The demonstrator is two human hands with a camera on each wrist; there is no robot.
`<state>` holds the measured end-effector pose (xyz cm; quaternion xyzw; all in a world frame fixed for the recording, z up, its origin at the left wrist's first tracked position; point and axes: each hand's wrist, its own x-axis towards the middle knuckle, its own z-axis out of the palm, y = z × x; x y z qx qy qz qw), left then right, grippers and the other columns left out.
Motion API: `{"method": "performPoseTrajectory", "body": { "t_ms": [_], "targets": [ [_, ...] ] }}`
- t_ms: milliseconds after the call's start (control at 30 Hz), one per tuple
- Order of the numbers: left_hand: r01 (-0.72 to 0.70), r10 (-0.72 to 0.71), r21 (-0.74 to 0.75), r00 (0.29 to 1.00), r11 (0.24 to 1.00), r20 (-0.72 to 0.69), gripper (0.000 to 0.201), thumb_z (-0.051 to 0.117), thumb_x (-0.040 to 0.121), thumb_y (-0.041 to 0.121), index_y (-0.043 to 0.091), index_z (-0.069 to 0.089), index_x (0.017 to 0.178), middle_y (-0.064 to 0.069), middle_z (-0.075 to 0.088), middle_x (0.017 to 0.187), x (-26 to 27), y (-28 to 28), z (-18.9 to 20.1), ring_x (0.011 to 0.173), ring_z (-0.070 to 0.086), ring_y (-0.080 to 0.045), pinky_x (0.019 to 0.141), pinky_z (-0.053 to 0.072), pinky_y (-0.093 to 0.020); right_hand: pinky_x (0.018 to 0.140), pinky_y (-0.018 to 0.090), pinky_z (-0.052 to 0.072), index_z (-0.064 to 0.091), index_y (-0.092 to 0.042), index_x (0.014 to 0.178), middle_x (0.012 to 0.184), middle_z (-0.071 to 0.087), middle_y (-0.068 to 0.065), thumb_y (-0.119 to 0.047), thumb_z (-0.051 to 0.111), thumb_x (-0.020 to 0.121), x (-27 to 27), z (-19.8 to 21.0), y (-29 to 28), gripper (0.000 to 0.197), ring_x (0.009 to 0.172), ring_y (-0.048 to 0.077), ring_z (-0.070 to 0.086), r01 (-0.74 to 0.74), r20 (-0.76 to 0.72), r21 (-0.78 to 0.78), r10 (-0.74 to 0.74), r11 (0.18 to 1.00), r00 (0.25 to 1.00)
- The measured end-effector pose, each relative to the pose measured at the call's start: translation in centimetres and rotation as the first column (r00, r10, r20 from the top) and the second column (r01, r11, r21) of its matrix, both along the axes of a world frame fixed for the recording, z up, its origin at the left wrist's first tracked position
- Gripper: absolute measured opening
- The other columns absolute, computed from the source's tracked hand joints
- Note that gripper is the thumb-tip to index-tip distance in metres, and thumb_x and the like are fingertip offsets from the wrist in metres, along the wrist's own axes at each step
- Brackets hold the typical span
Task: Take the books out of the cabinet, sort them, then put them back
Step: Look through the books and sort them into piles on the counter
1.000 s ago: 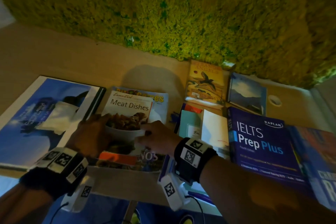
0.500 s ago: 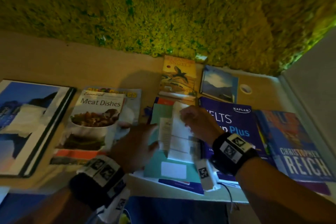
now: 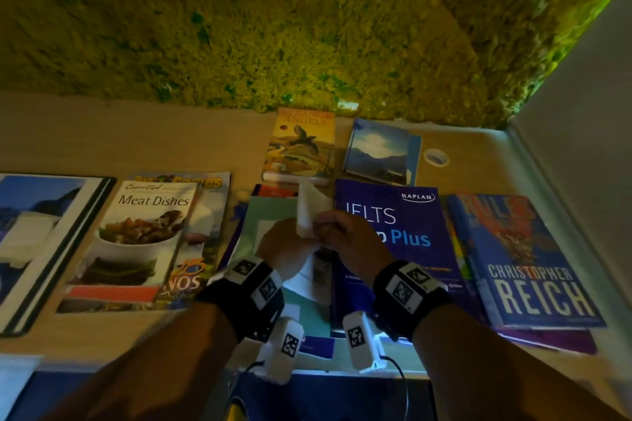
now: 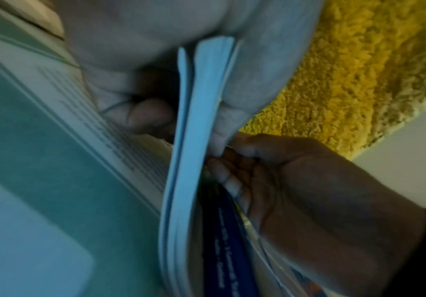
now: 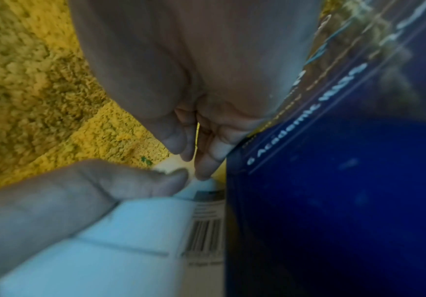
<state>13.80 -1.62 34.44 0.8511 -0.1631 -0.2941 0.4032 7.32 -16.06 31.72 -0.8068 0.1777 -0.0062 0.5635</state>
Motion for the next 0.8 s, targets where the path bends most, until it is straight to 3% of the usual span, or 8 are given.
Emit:
{"method": "performPoseTrajectory", "body": {
  "t_ms": [133, 200, 267, 400, 533, 633, 733, 800],
  "targets": [
    [-0.044, 0.043, 0.095, 0.999, 0.994, 0.018, 0.027, 0.061, 0.097, 0.027, 0.017, 0.055, 0.072, -0.002, 0.058, 0.071, 1.1, 1.9, 0.2, 0.061, 0.053, -0.016, 0.052, 0.037, -0.025, 0.098, 0.054, 0.056, 0.071, -0.043, 0.094, 0.11, 0.074, 0.002, -0.048, 0.057, 0.08, -0.3, 0.7, 0.0, 0.02, 0.107, 0.027, 0.069, -0.009, 0.011, 0.05, 0.009, 0.999, 1.0],
    [-0.042, 0.039, 0.135, 0.999, 0.99, 0.025, 0.022, 0.055, 0.1, 0.028, 0.012, 0.061, 0.086, -0.006, 0.064, 0.086, 2.2, 3.6, 0.9, 0.074, 0.059, -0.019, 0.063, 0.044, -0.028, 0.101, 0.056, 0.054, 0.071, -0.042, 0.097, 0.111, 0.072, 0.002, -0.043, 0.06, 0.084, -0.3, 0.4, -0.2, 0.016, 0.11, 0.027, 0.069, -0.019, -0.024, 0.077, 0.021, 0.997, 1.0],
    [-0.097, 0.086, 0.149, 0.993, 0.984, 0.077, 0.024, 0.054, 0.101, 0.027, 0.007, 0.065, 0.106, -0.008, 0.067, 0.097, 3.6, 5.5, 1.4, 0.082, 0.061, -0.023, 0.068, 0.042, -0.031, 0.103, 0.057, 0.052, 0.067, -0.035, 0.102, 0.106, 0.071, 0.002, -0.024, 0.059, 0.095, -0.3, 0.2, 0.0, 0.016, 0.109, 0.026, 0.068, -0.022, -0.039, 0.068, 0.025, 0.997, 0.999],
    [-0.217, 0.213, 0.075, 0.975, 0.973, 0.059, 0.031, 0.062, 0.096, 0.027, 0.014, 0.066, 0.123, -0.012, 0.07, 0.113, 6.0, 8.9, 2.0, 0.094, 0.063, -0.03, 0.085, 0.048, -0.037, 0.103, 0.05, 0.051, 0.063, -0.017, 0.114, 0.102, 0.066, 0.004, -0.003, 0.051, 0.103, 0.1, 0.0, 0.4, 0.022, 0.103, 0.024, 0.064, -0.027, -0.084, 0.047, 0.031, 0.999, 0.996],
    [-0.275, 0.273, -0.068, 0.961, 0.959, -0.041, 0.018, 0.063, 0.093, 0.028, 0.026, 0.069, 0.11, -0.009, 0.073, 0.111, 5.6, 9.7, 2.4, 0.097, 0.067, -0.031, 0.096, 0.051, -0.051, 0.1, 0.045, 0.053, 0.061, -0.024, 0.117, 0.121, 0.068, 0.004, -0.022, 0.058, 0.103, 0.8, 0.9, 1.3, 0.014, 0.114, 0.024, 0.066, -0.138, -0.15, -0.09, 0.124, 0.986, 0.981],
    [-0.287, 0.256, -0.252, 0.955, 0.924, -0.149, 0.016, 0.062, 0.093, 0.028, 0.027, 0.071, 0.106, -0.006, 0.076, 0.103, 3.7, 8.8, 3.7, 0.096, 0.069, -0.034, 0.094, 0.053, -0.055, 0.102, 0.047, 0.051, 0.056, -0.021, 0.134, 0.13, 0.065, 0.009, -0.036, 0.059, 0.103, 1.7, 1.9, 2.6, 0.035, 0.12, 0.028, 0.063, -0.111, -0.136, -0.065, 0.102, 0.992, 0.985],
    [-0.345, 0.235, -0.425, 0.928, 0.837, -0.291, 0.014, 0.061, 0.095, 0.021, 0.022, 0.071, 0.106, -0.006, 0.077, 0.093, 2.0, 7.5, 5.2, 0.089, 0.071, -0.034, 0.079, 0.058, -0.046, 0.101, 0.056, 0.054, 0.047, -0.026, 0.145, 0.127, 0.068, 0.01, -0.04, 0.06, 0.102, 2.3, 2.7, 3.7, 0.048, 0.115, 0.032, 0.066, 0.131, -0.137, 0.276, -0.096, 0.952, 0.986],
    [-0.39, 0.204, -0.492, 0.898, 0.778, -0.389, 0.015, 0.059, 0.096, 0.017, 0.02, 0.07, 0.107, -0.007, 0.076, 0.089, 1.5, 6.9, 6.2, 0.08, 0.072, -0.03, 0.064, 0.057, -0.037, 0.101, 0.059, 0.054, 0.056, -0.018, 0.141, 0.127, 0.072, 0.013, -0.039, 0.06, 0.102, 2.2, 3.0, 3.3, 0.045, 0.117, 0.035, 0.069, 0.201, -0.169, 0.598, -0.123, 0.776, 0.978]
  ]
}}
